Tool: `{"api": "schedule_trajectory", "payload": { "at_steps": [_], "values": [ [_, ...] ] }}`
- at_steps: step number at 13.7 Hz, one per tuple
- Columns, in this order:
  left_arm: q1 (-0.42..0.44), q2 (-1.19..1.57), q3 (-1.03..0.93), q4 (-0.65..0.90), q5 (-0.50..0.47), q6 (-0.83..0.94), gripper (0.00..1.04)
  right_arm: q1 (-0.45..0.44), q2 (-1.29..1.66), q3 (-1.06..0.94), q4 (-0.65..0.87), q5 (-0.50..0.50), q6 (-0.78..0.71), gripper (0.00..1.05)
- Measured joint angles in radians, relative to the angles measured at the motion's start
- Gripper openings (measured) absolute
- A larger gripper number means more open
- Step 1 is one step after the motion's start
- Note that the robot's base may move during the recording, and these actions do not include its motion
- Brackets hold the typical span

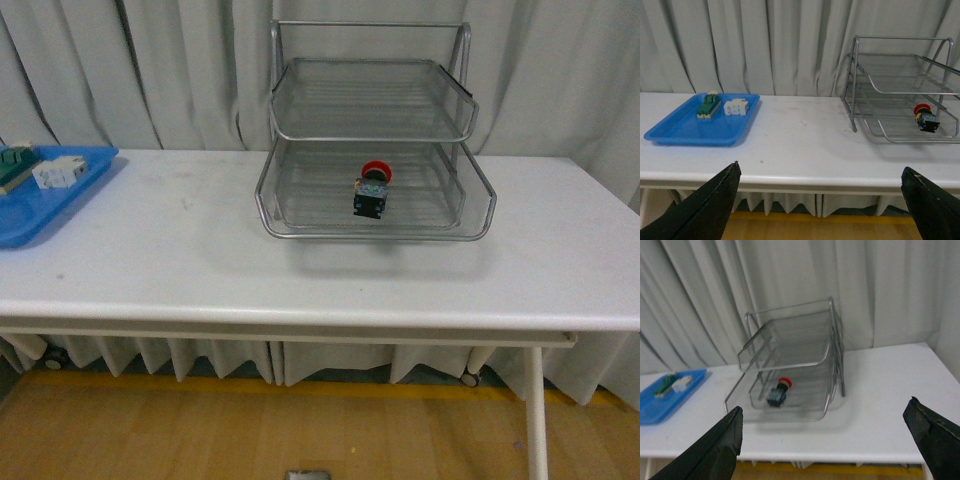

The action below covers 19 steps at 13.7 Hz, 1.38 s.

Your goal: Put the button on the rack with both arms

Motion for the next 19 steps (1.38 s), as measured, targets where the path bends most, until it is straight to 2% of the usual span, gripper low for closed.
{"api": "schedule_trajectory", "payload": {
  "at_steps": [1, 6, 10, 13, 14, 17, 18, 19],
  "values": [
    [0.0, 0.0, 0.0, 0.0, 0.0, 0.0, 0.98, 0.027, 0.222, 0.119, 0.105, 0.047, 0.035, 0.98],
    [0.0, 0.0, 0.0, 0.0, 0.0, 0.0, 0.98, 0.06, 0.475, 0.293, 0.084, 0.064, 0.092, 0.98],
    [0.0, 0.0, 0.0, 0.0, 0.0, 0.0, 0.98, 0.093, 0.664, 0.452, 0.036, 0.1, 0.151, 0.98],
    [0.0, 0.0, 0.0, 0.0, 0.0, 0.0, 0.98, 0.167, 0.959, 0.806, -0.131, 0.155, 0.247, 0.98],
    [0.0, 0.0, 0.0, 0.0, 0.0, 0.0, 0.98, 0.191, 1.032, 0.885, -0.191, 0.166, 0.263, 0.93],
    [0.0, 0.0, 0.0, 0.0, 0.0, 0.0, 0.98, 0.215, 1.148, 0.987, -0.299, 0.171, 0.259, 0.57],
    [0.0, 0.0, 0.0, 0.0, 0.0, 0.0, 0.98, 0.216, 1.174, 1.009, -0.326, 0.16, 0.25, 0.38],
    [0.0, 0.0, 0.0, 0.0, 0.0, 0.0, 0.98, 0.22, 1.191, 1.015, -0.351, 0.143, 0.238, 0.26]
  ]
}}
